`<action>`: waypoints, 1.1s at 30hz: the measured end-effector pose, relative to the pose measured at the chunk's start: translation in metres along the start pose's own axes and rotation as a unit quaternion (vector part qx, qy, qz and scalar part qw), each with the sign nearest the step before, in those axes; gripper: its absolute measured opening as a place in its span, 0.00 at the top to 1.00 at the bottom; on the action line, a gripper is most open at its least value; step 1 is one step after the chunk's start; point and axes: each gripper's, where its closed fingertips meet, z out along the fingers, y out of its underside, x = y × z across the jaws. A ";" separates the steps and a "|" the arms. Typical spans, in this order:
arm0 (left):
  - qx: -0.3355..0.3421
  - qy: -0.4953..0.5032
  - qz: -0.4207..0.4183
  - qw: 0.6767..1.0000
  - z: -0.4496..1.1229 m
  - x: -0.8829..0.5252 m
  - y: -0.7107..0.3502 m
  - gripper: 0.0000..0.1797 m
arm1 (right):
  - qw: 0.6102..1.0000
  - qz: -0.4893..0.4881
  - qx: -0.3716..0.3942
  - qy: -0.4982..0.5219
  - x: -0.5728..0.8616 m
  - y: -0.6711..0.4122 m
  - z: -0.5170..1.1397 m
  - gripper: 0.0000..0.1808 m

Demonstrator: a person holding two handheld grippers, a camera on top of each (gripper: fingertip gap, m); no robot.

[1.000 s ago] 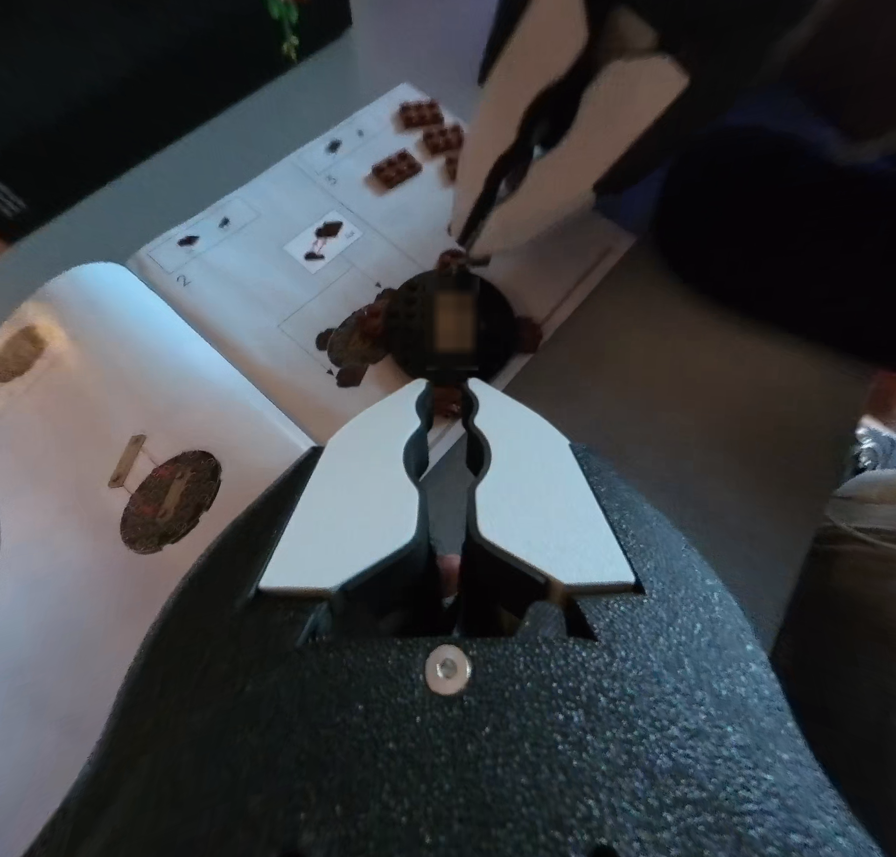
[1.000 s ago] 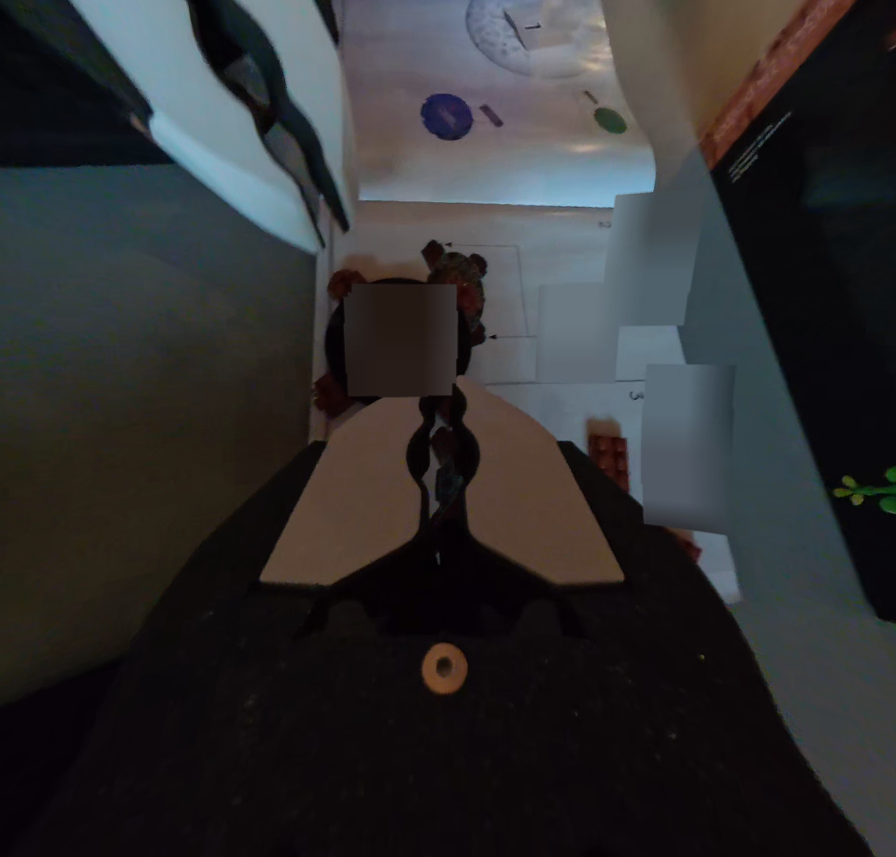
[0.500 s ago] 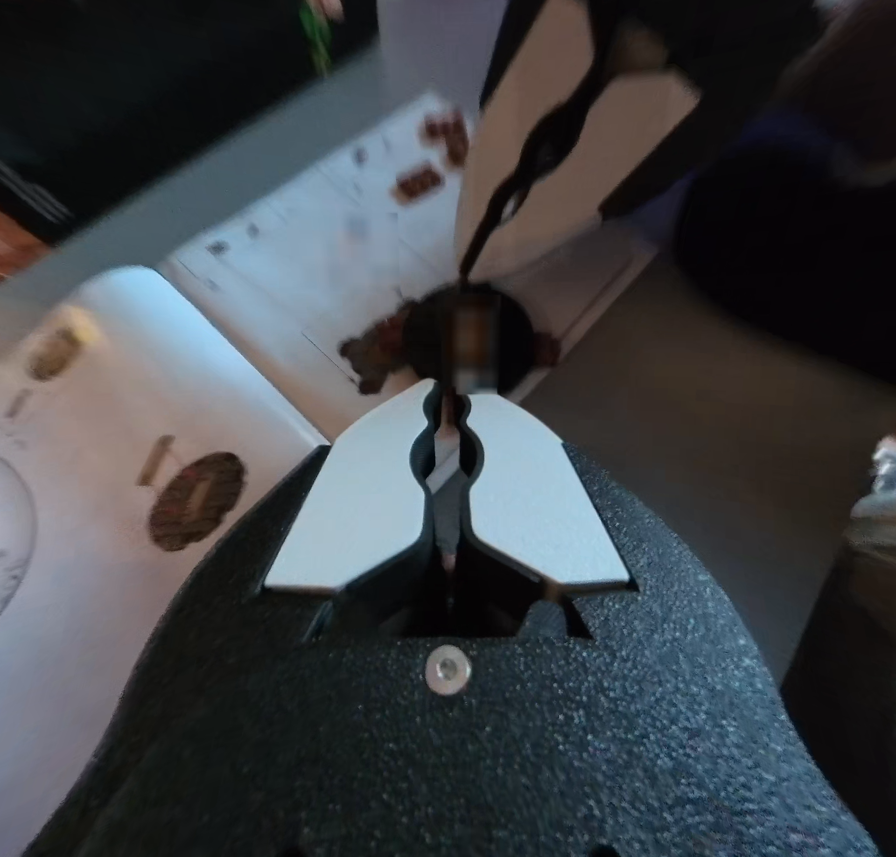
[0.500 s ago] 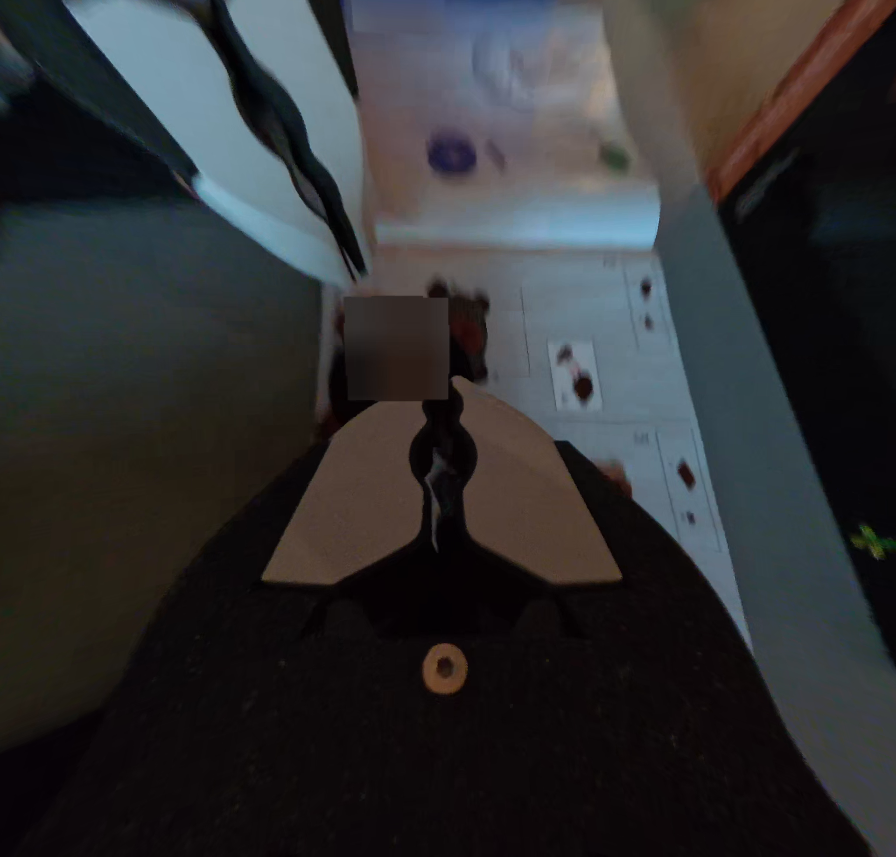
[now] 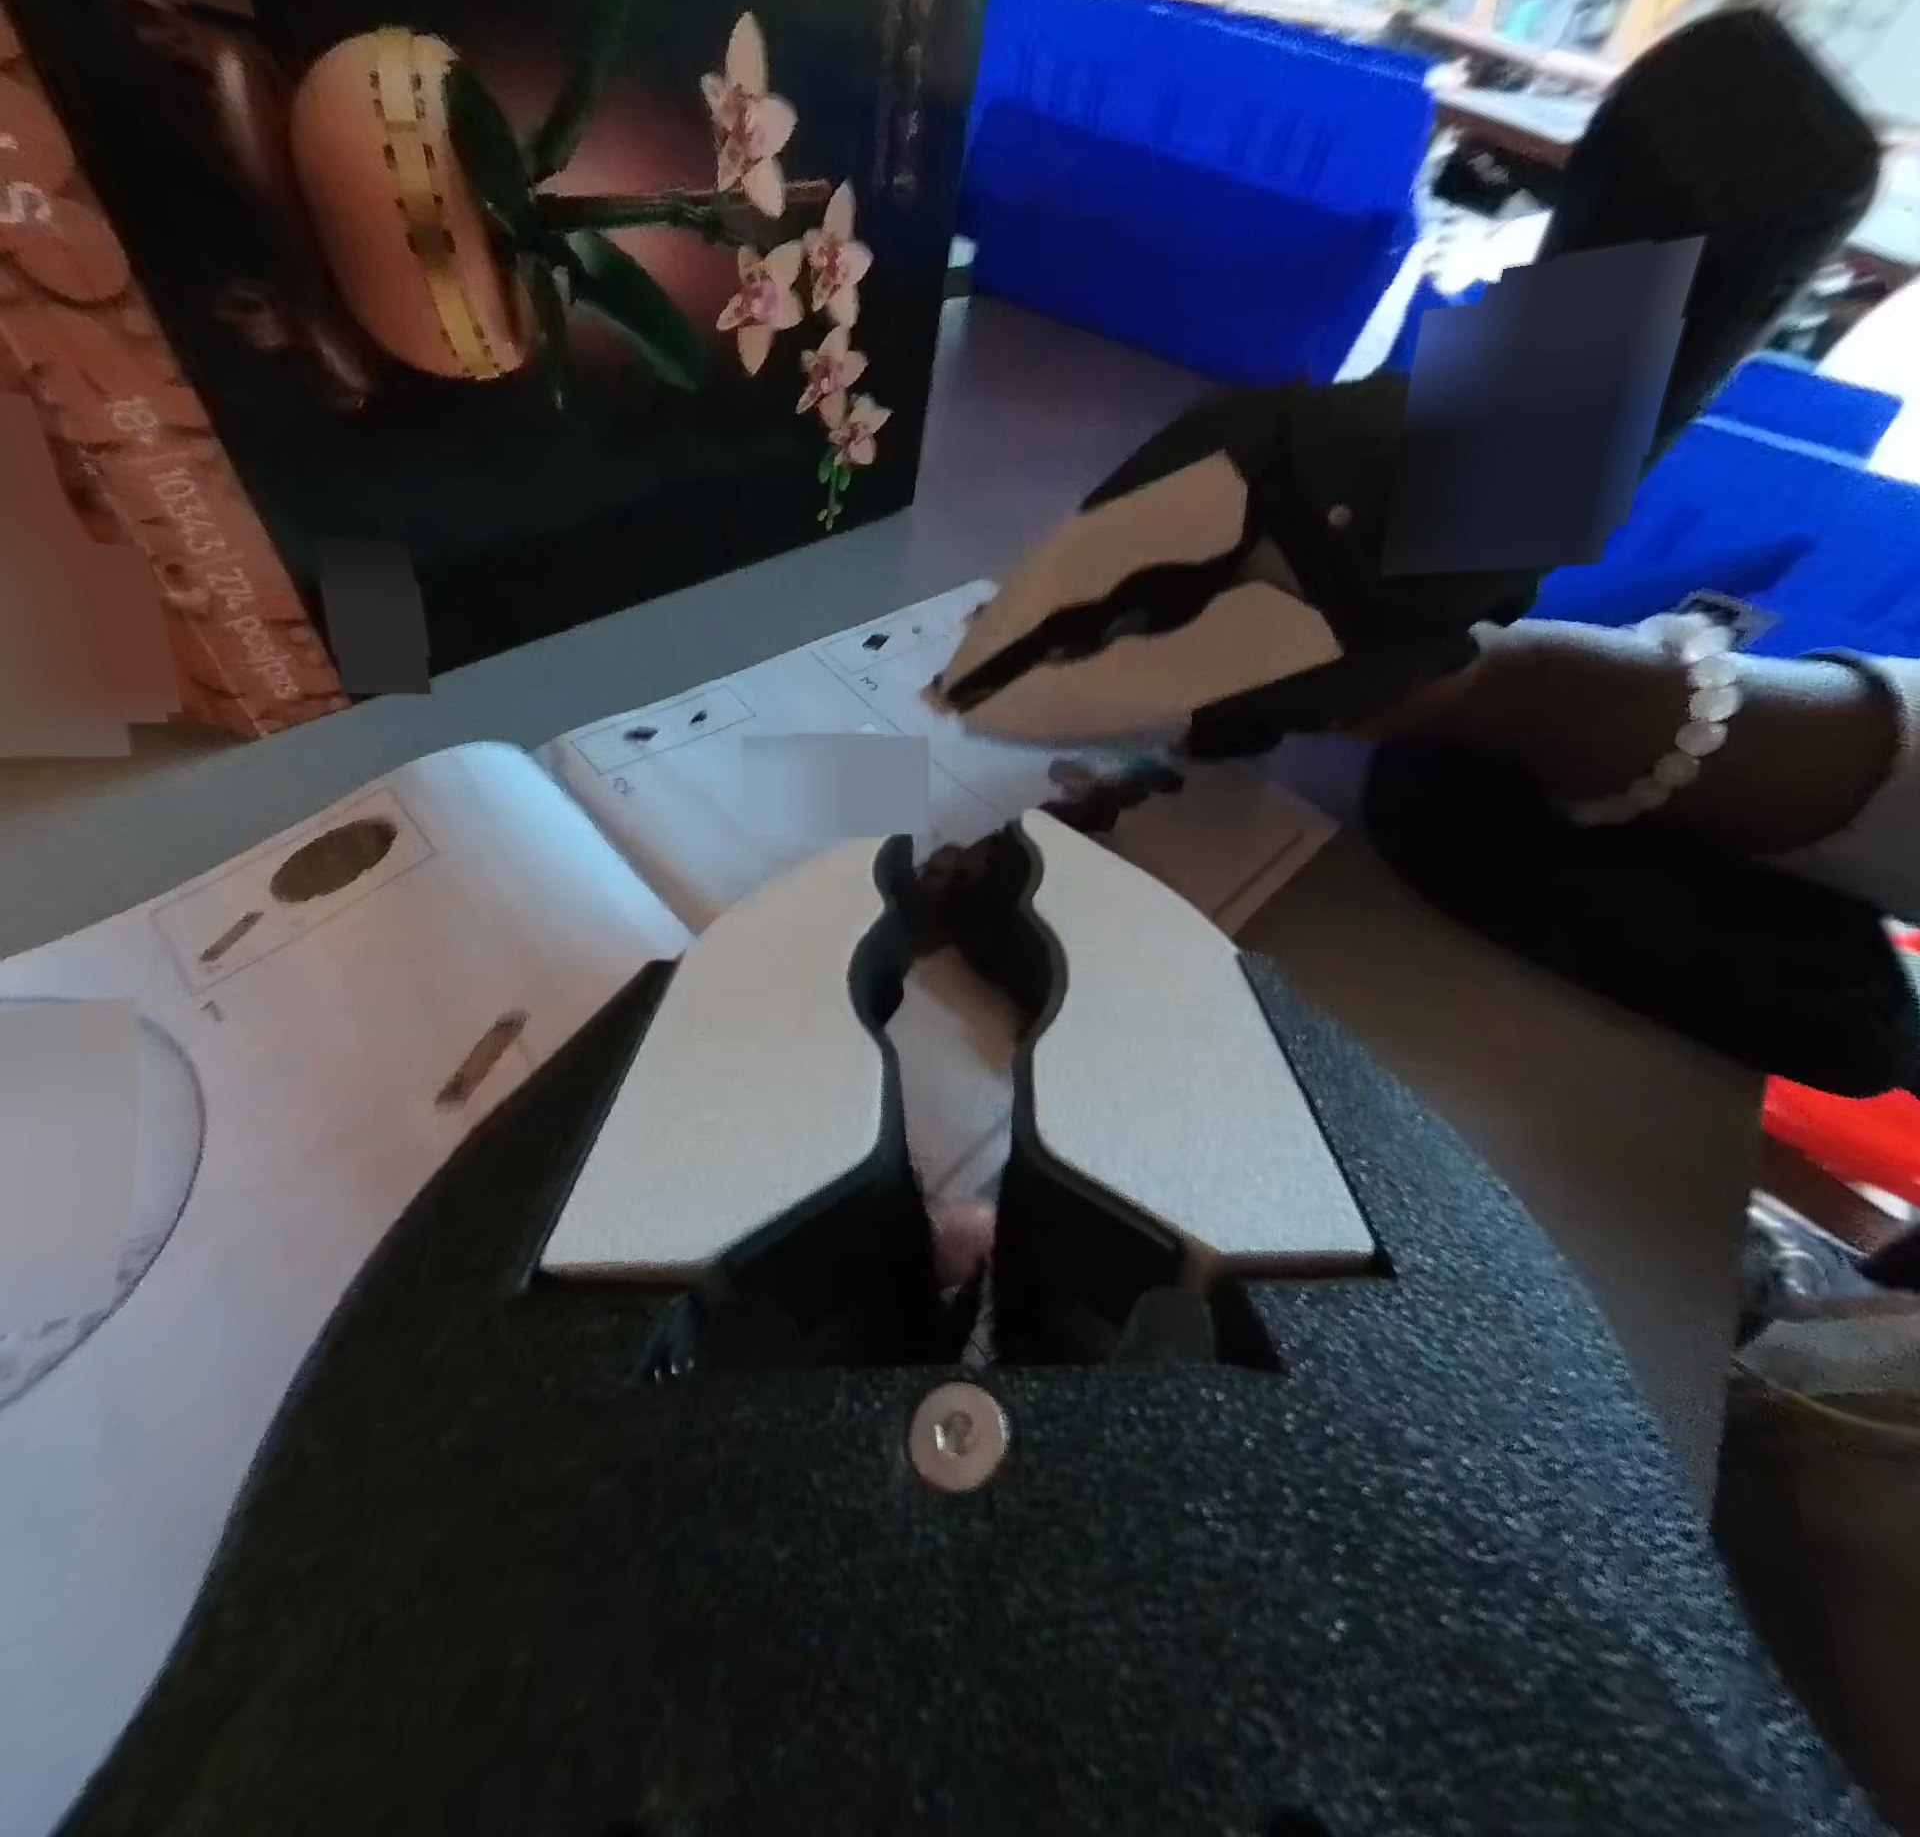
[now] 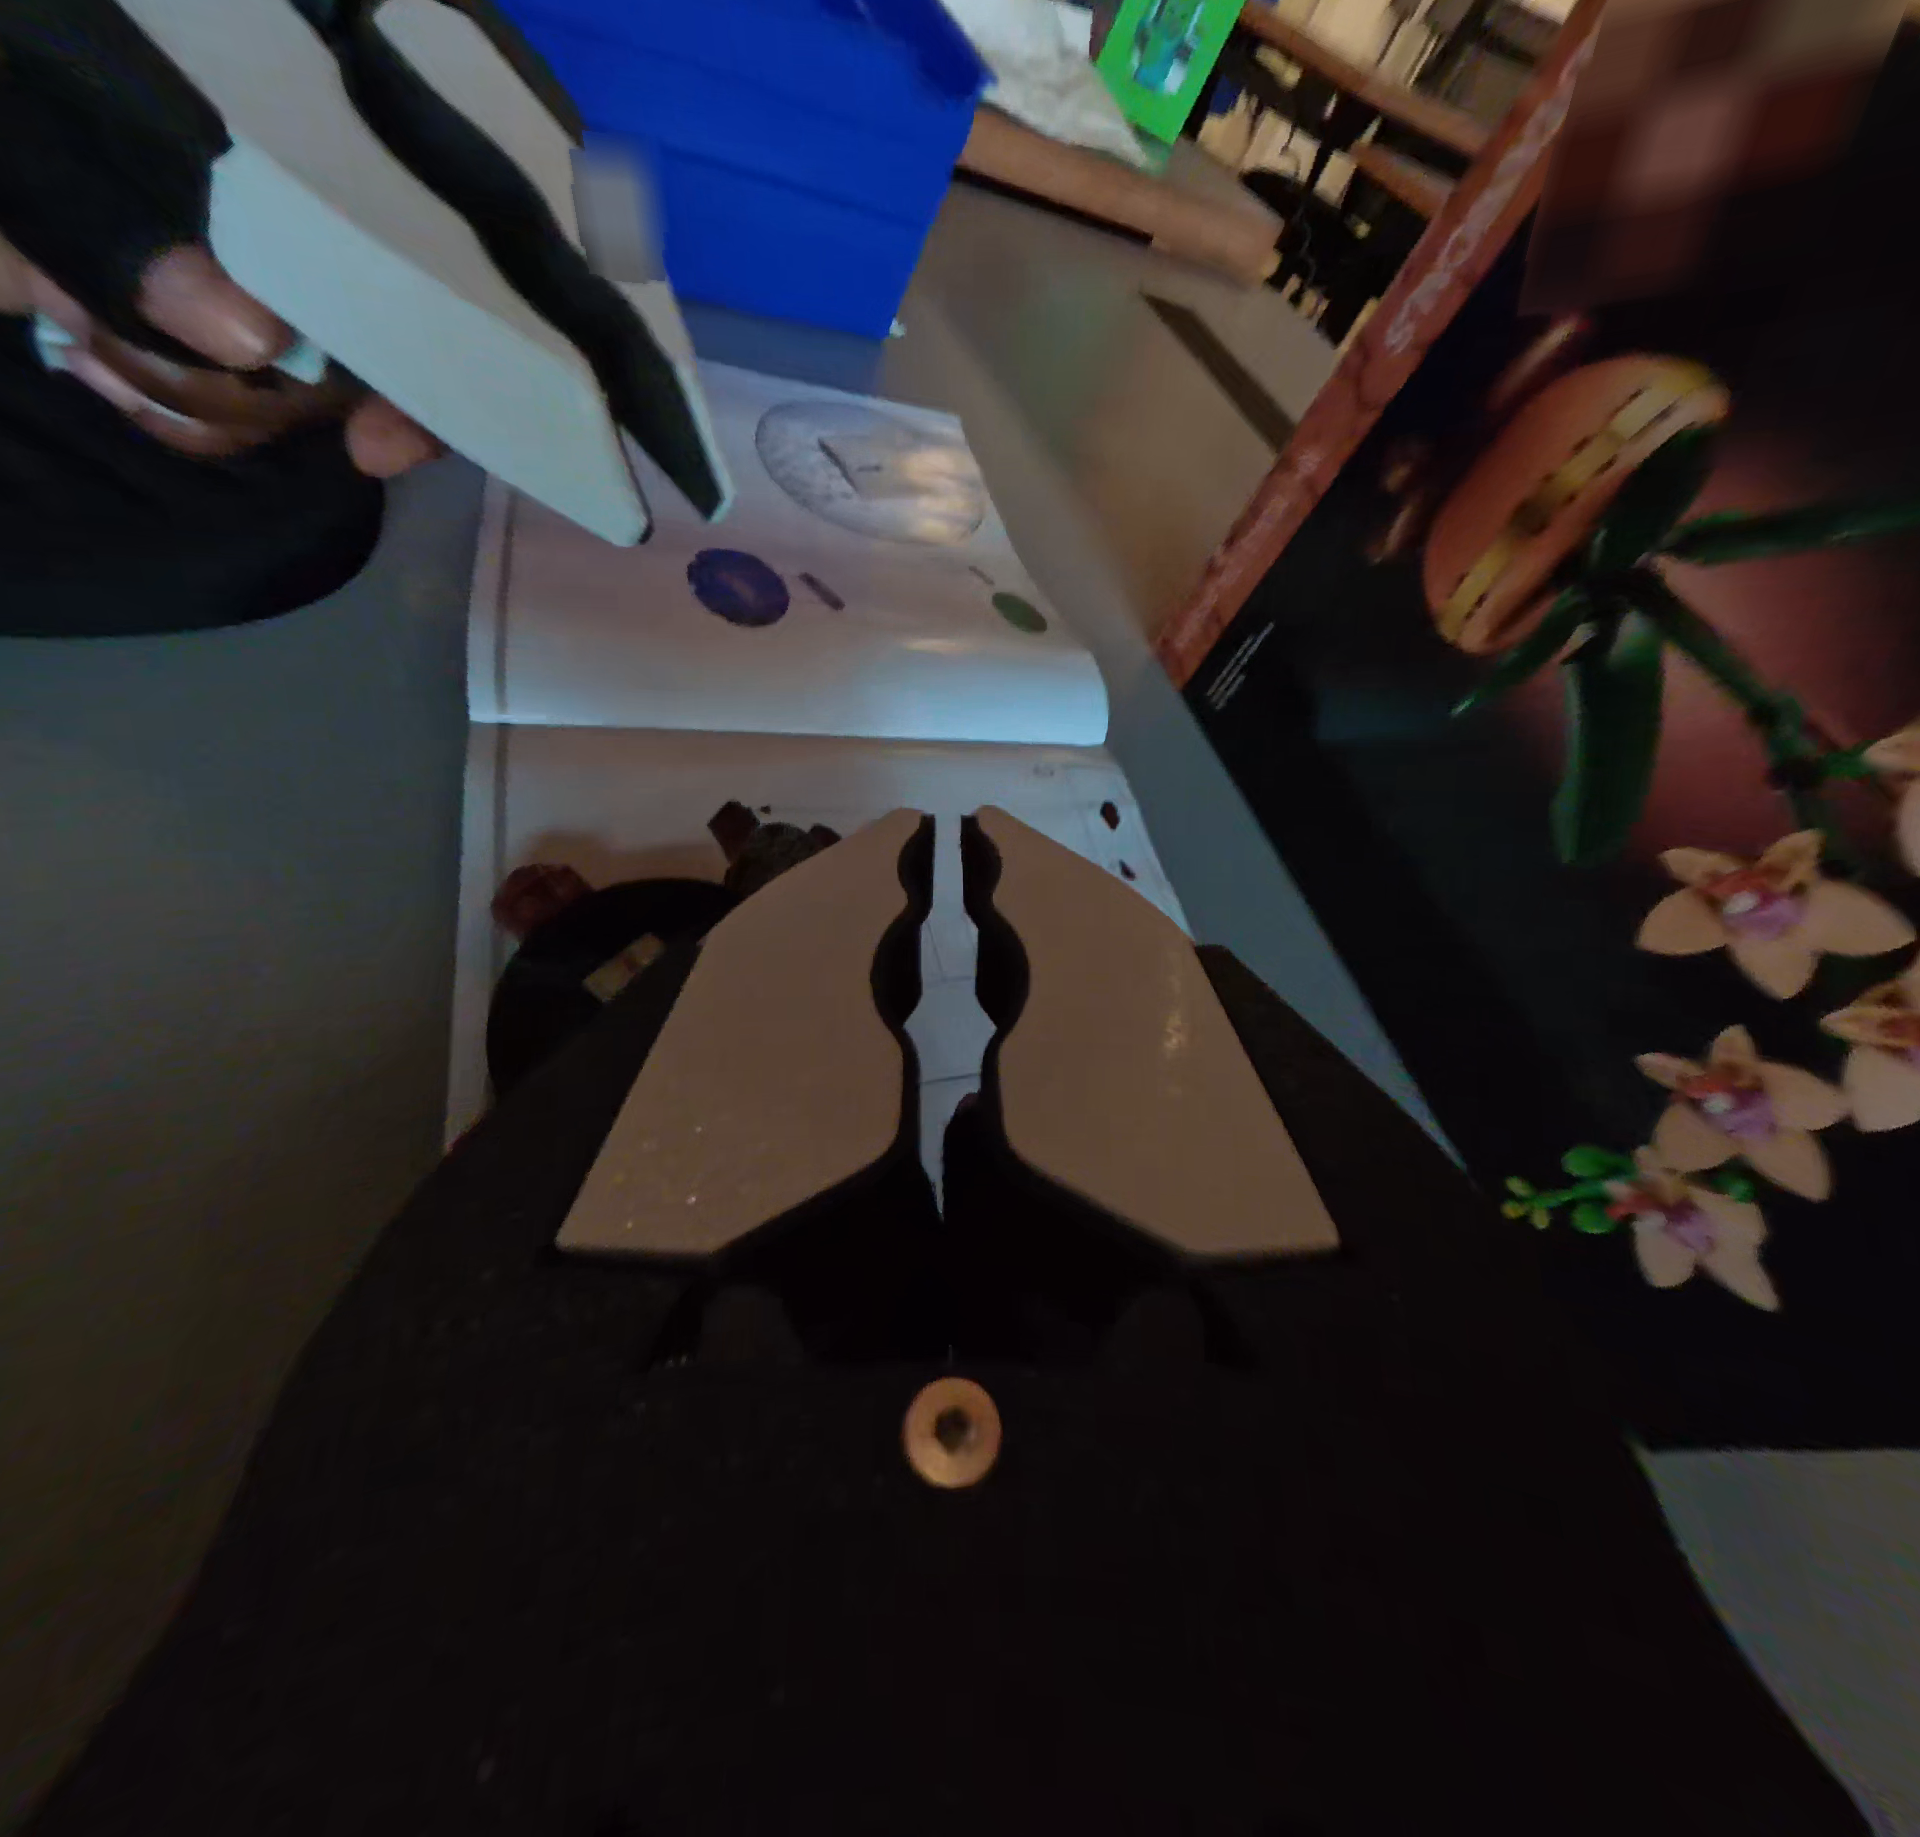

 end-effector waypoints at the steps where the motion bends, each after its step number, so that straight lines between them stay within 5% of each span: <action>1: 0.003 0.015 -0.001 1.000 0.003 0.001 -0.003 0.91 | 1.000 0.004 -0.004 -0.001 0.001 0.001 0.001 0.98; 16: 0.038 0.059 -0.019 0.997 0.022 0.000 -0.009 0.97 | 0.998 0.062 -0.001 0.022 0.021 0.008 -0.003 0.97; 22: 0.105 -0.008 0.089 0.990 0.008 0.000 -0.023 1.00 | 0.986 0.104 -0.064 -0.117 0.001 0.012 -0.017 1.00; 33: 0.064 0.018 0.098 0.993 0.016 0.007 -0.014 1.00 | 0.964 0.065 -0.130 -0.221 -0.034 0.046 -0.022 1.00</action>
